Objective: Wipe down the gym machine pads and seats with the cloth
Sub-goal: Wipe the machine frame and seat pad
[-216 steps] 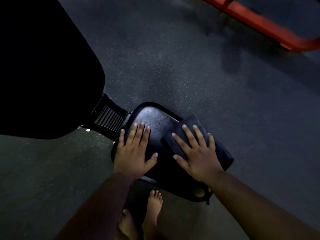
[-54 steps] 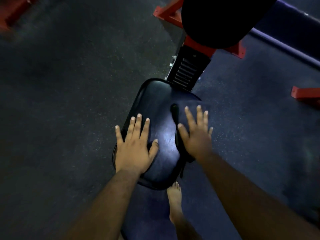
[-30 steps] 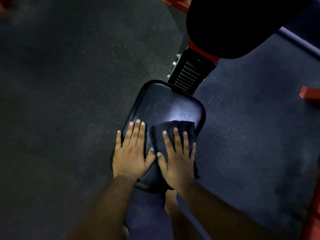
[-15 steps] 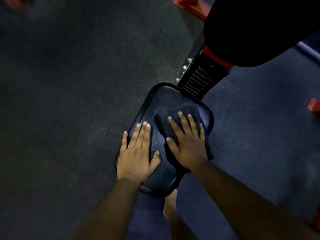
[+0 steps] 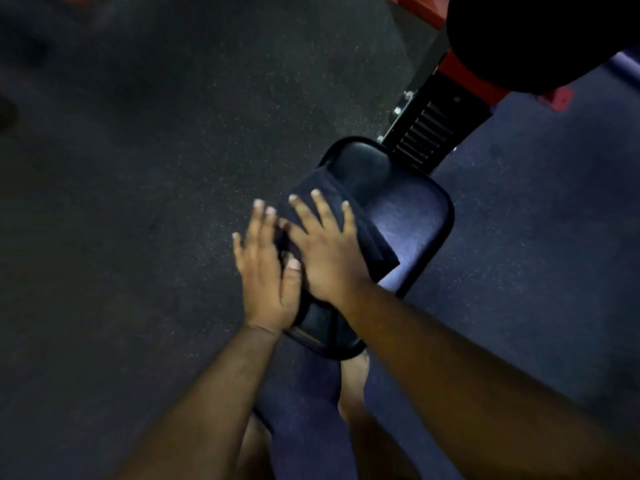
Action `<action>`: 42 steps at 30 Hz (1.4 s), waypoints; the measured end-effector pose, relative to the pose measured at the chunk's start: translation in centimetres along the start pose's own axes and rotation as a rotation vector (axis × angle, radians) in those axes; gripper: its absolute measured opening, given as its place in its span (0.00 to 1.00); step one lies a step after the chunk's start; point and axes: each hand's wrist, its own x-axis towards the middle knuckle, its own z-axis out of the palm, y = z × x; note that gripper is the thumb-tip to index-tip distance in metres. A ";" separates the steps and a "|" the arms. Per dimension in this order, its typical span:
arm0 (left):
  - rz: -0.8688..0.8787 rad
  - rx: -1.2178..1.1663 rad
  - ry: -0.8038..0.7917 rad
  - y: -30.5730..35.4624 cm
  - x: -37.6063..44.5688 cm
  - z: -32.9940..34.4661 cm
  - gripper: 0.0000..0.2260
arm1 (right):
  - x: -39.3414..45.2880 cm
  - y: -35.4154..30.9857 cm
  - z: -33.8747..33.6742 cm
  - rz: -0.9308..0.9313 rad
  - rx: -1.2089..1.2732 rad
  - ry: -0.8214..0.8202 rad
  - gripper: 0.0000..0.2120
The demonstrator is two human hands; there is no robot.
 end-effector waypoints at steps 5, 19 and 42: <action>-0.249 -0.003 -0.058 -0.2 -2.3 -3.0 0.30 | -7.6 -2.9 1.3 -0.177 0.021 -0.009 0.31; -0.872 -0.401 -0.505 11.7 -8.2 -10.3 0.31 | -18.1 -2.6 -8.9 -0.014 0.190 -0.152 0.25; -0.423 -0.578 -0.126 15.5 -2.9 -50.6 0.08 | -9.7 -32.3 -31.1 0.210 1.319 0.079 0.42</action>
